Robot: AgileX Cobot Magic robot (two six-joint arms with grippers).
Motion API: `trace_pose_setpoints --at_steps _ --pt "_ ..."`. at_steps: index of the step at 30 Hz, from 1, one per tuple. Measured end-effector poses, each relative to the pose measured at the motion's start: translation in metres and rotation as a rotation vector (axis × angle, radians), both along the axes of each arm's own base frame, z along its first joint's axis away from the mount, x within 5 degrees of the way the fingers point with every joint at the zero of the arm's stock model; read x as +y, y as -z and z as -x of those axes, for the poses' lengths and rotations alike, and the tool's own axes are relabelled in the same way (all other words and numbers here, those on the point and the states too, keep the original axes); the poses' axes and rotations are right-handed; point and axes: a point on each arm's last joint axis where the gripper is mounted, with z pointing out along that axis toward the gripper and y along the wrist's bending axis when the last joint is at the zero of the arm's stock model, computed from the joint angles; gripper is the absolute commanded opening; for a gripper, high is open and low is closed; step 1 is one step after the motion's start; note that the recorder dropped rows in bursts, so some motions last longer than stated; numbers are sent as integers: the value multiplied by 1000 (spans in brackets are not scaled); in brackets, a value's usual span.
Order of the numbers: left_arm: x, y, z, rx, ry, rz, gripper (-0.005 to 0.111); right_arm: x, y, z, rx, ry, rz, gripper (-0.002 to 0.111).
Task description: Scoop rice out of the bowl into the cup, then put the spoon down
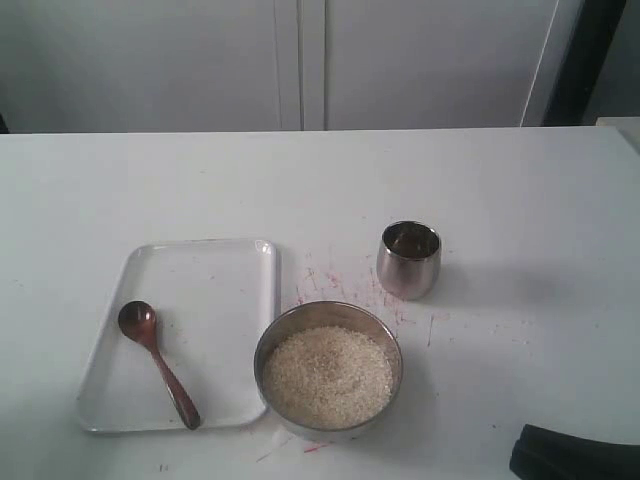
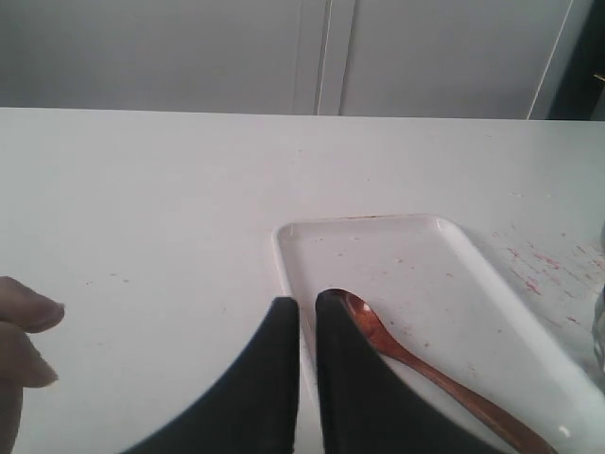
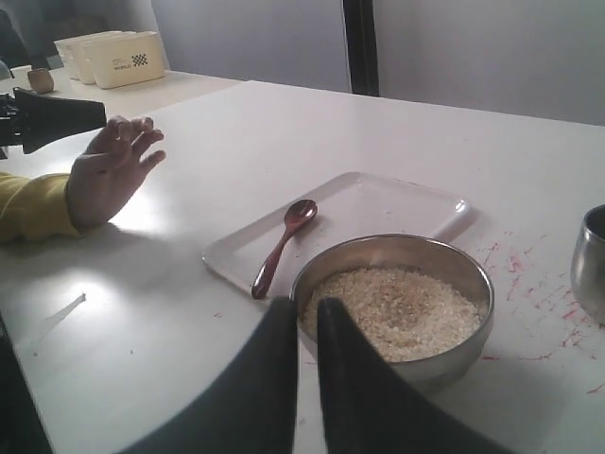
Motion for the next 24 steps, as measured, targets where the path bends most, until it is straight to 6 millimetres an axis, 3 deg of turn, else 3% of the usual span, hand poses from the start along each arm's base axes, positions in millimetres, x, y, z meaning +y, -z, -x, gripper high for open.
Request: trace_pose_setpoints --at_steps 10,24 --pt "0 0 0 0 0 0 14 -5 0 -5 0 105 0 9" --pt "0 0 0 0 0 0 14 -25 -2 -13 -28 438 -22 9"
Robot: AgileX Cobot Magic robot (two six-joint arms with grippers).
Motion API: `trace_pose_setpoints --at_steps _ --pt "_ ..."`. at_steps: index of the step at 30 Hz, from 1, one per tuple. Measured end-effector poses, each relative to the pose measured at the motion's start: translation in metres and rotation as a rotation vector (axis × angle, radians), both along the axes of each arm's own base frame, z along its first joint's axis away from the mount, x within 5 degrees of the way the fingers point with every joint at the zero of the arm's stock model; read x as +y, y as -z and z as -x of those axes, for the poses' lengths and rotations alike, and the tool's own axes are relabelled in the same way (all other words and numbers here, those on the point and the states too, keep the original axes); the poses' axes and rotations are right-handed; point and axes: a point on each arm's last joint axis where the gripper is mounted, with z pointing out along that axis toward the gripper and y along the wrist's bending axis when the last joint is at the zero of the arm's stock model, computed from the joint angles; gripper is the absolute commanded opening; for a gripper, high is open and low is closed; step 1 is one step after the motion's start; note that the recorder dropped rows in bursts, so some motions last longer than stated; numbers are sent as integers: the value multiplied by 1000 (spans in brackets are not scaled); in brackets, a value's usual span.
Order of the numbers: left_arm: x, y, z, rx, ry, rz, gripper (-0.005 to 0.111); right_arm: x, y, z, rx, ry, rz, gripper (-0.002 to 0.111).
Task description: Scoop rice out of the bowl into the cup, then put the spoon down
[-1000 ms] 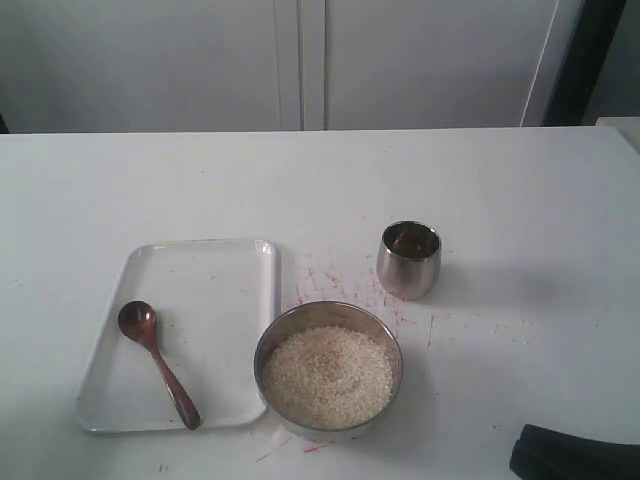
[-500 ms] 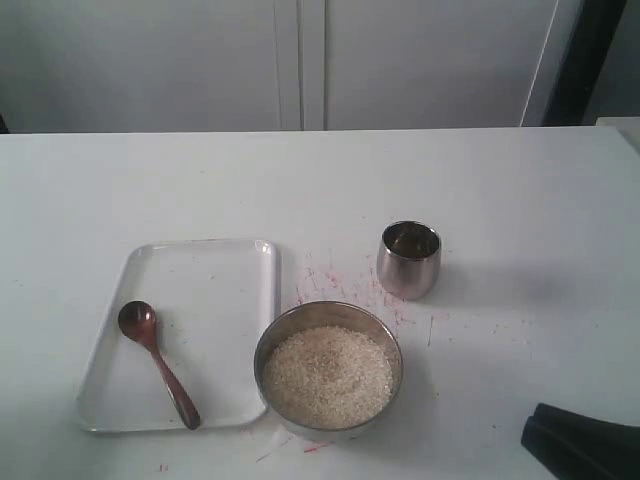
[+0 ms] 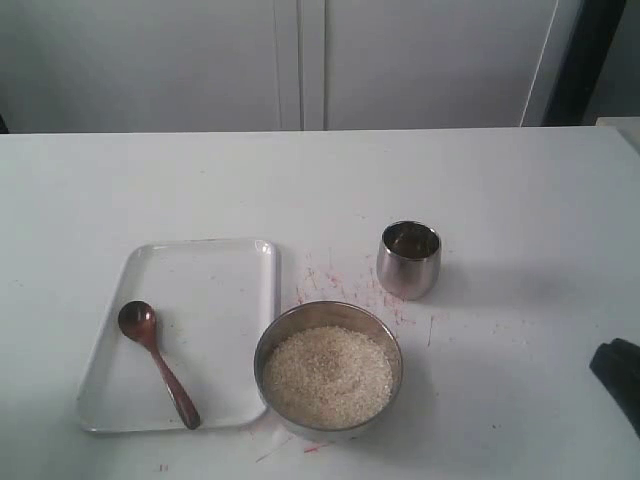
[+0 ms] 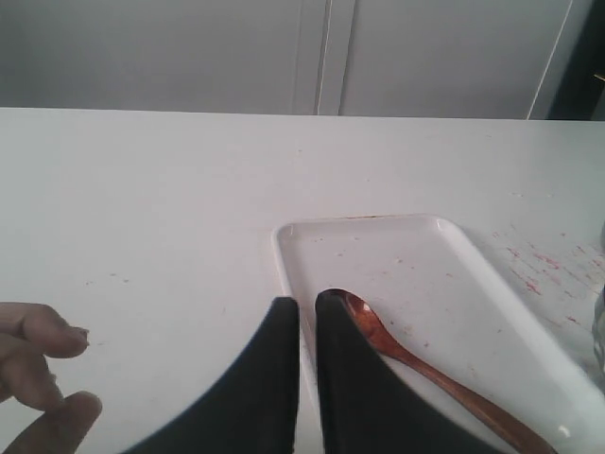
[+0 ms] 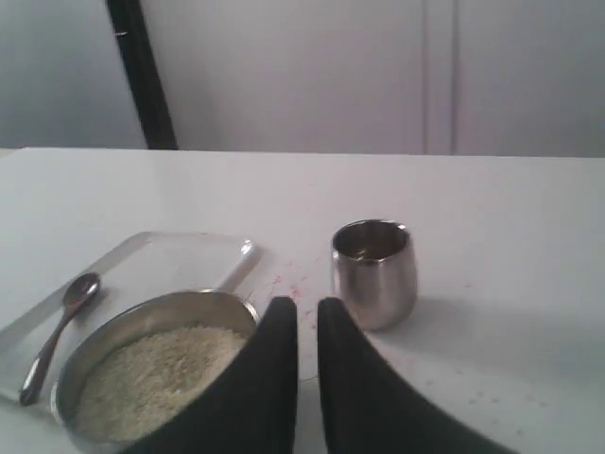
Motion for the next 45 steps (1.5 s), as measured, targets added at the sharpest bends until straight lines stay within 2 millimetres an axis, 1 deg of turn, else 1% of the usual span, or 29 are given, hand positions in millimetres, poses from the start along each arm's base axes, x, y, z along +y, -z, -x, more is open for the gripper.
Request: trace_pose_setpoints --at_steps 8,23,35,45 --pt "0 0 0 0 0 0 14 -14 -5 4 -86 210 -20 9" --pt "0 0 0 0 0 0 14 -25 -6 4 -92 415 -12 9" --pt "0 0 0 0 0 0 14 -30 -6 4 -93 490 -8 9" --pt "0 0 0 0 0 0 14 -30 -6 4 -93 492 -8 9"
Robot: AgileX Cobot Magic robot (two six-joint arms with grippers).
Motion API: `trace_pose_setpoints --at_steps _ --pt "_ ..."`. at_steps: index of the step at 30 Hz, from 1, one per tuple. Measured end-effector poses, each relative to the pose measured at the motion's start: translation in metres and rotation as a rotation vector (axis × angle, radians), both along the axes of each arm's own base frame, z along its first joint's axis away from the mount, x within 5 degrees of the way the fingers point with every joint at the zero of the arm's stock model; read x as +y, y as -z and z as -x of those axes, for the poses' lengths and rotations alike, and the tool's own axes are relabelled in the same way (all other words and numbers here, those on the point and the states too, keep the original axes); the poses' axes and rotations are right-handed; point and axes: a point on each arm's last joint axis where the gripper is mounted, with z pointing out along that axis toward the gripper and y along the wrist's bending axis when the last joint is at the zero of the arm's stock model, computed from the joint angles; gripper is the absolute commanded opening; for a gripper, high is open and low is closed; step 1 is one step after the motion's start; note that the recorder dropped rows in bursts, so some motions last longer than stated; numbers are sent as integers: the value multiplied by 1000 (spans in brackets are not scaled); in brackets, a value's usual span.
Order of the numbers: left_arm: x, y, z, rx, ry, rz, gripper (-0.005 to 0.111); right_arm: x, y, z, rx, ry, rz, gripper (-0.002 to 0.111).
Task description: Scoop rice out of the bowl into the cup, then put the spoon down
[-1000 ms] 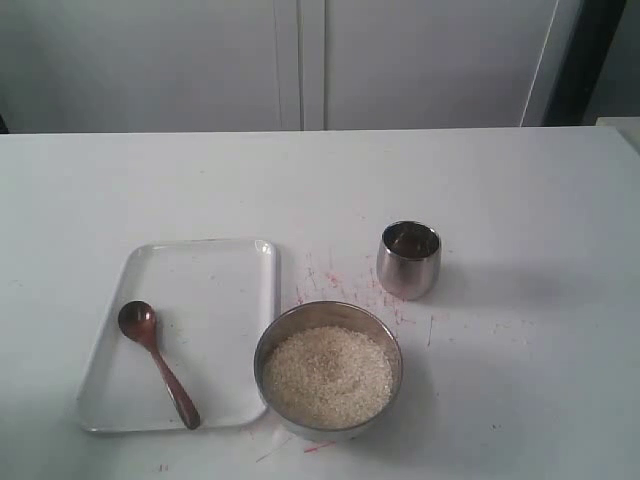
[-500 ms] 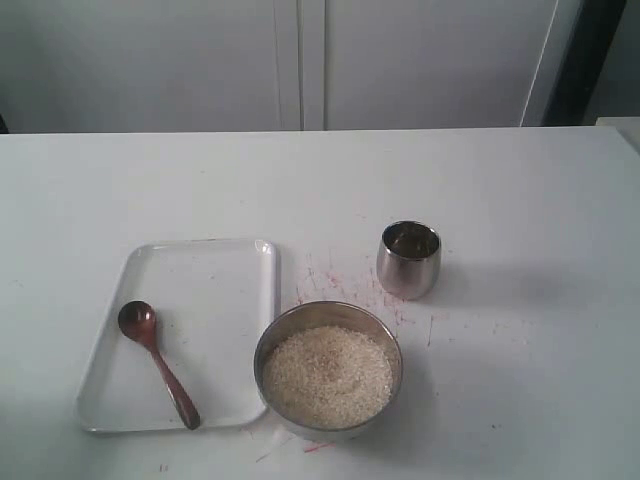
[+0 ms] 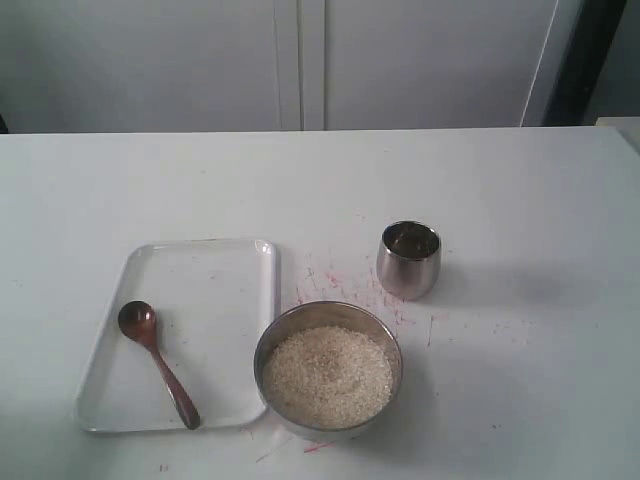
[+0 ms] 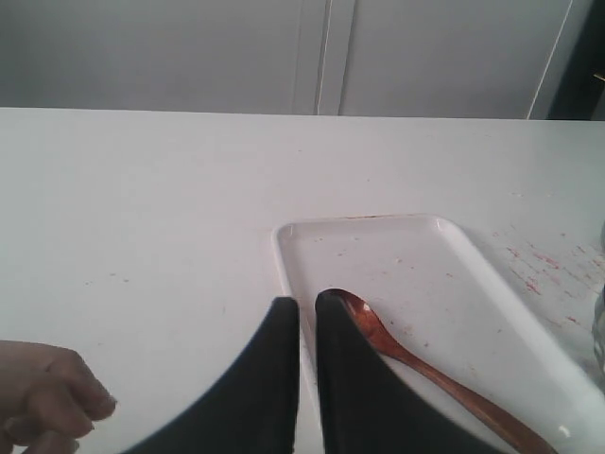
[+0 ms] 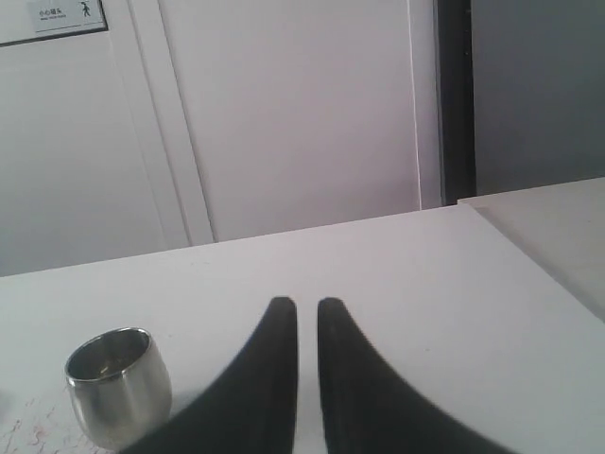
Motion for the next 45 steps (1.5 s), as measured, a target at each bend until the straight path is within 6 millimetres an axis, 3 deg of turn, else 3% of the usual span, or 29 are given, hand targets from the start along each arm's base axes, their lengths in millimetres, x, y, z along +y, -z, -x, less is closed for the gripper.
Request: trace_pose_setpoints --at_steps 3,9,12,19,24,45 --pt "0 0 0 0 0 0 14 0 0 0 7 3 39 9" --pt "0 0 0 0 0 0 14 -3 1 0 81 36 421 9" --pt "0 0 0 0 0 0 14 -4 1 1 98 44 505 9" --pt "0 0 0 0 0 0 14 -4 5 1 137 34 472 9" --pt "0 0 0 0 0 0 14 -3 25 3 334 -16 373 9" --pt "0 0 0 0 0 0 14 -2 26 3 337 -20 359 9"
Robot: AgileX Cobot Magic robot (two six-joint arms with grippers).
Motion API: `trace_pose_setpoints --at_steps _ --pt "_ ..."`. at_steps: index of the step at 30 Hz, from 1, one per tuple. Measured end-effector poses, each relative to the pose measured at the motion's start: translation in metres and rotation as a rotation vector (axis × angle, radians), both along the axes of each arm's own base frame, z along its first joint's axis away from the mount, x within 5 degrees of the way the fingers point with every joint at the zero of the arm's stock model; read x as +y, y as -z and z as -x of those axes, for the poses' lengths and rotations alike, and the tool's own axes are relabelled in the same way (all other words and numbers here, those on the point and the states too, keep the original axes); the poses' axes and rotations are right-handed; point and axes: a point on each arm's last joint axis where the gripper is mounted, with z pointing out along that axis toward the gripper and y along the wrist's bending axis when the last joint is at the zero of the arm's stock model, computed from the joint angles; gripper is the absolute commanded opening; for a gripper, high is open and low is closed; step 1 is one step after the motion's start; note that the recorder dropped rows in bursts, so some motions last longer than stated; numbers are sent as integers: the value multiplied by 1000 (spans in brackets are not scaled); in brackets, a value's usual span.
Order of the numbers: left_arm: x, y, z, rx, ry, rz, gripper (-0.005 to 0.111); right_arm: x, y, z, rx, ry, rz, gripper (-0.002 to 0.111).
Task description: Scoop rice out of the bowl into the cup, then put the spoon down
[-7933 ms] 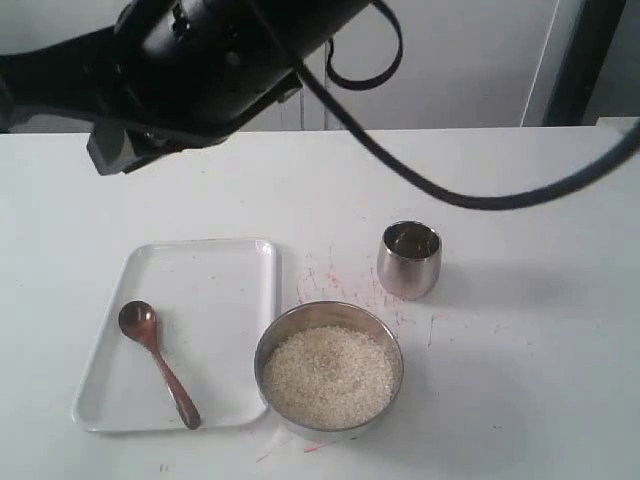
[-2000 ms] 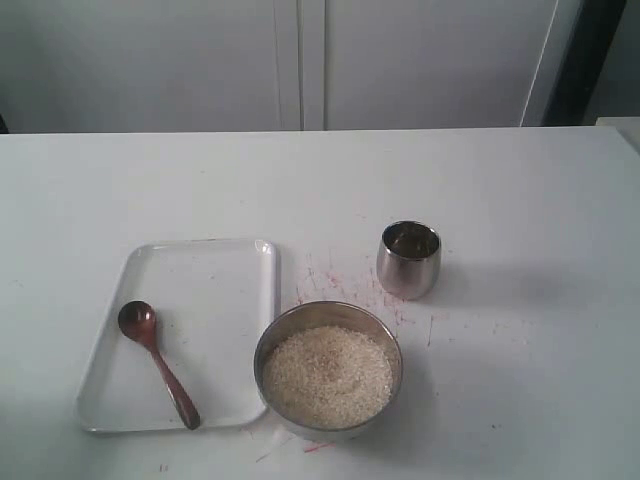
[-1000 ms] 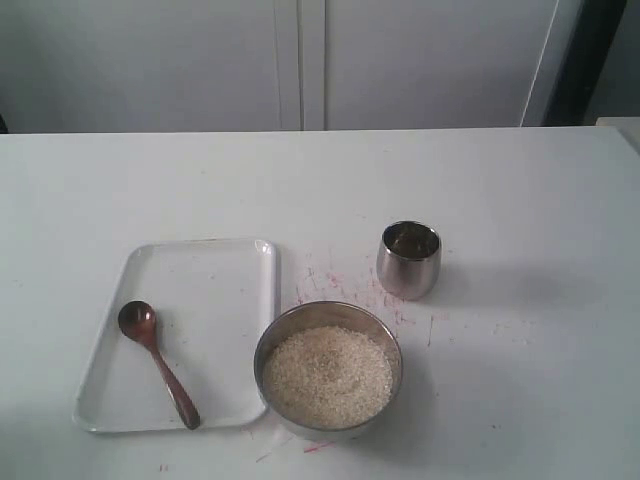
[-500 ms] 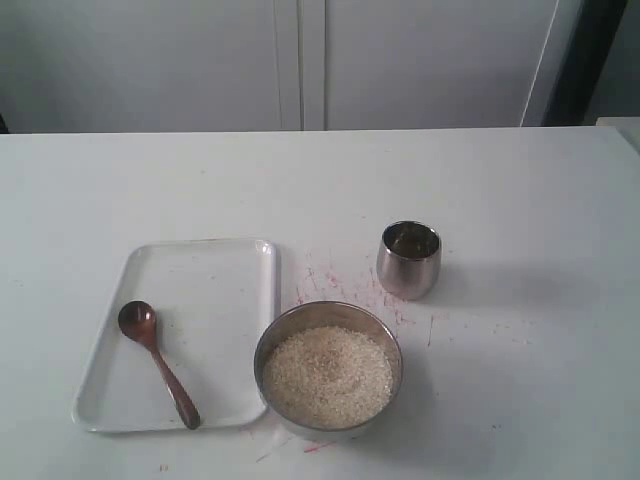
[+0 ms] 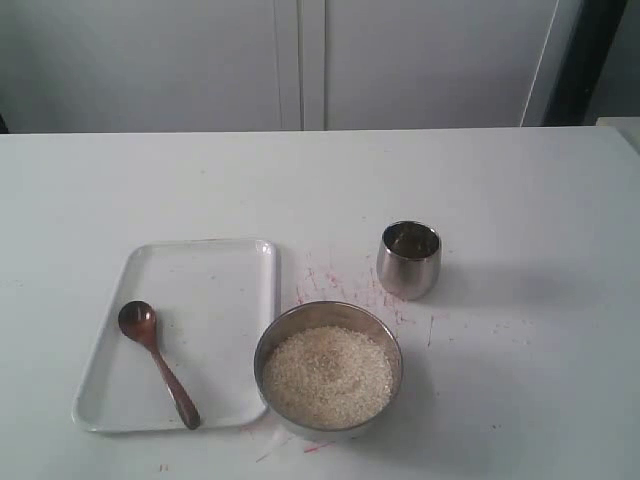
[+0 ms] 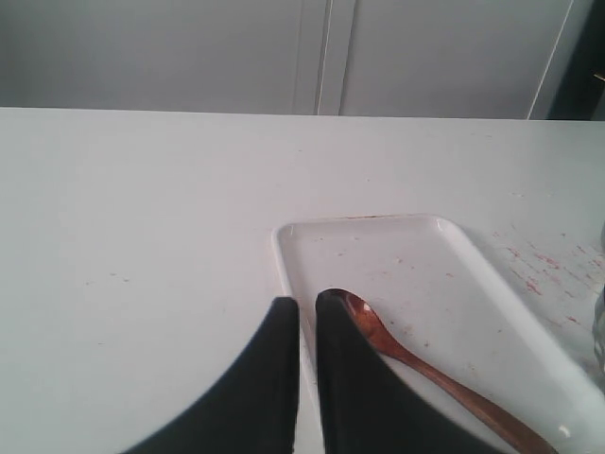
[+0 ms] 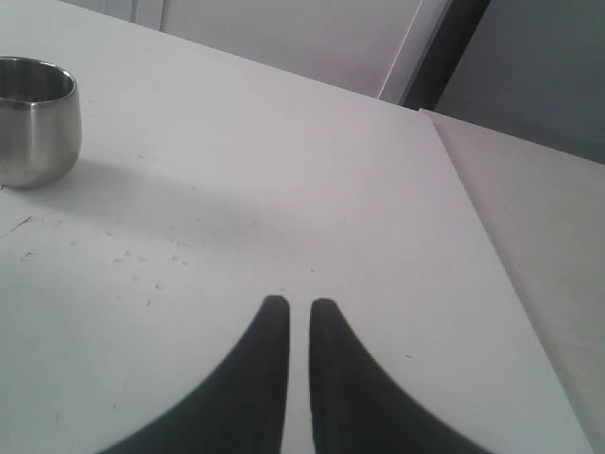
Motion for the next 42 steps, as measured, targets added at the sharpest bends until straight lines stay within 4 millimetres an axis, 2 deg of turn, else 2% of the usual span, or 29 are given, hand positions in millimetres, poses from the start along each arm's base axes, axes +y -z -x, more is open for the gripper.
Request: trace_pose_setpoints --at_steps 27,42 --pt "0 0 0 0 0 0 14 0 0 0 0 0 0 9" --pt "-1 5 0 57 10 -5 14 0 0 0 0 0 0 9"
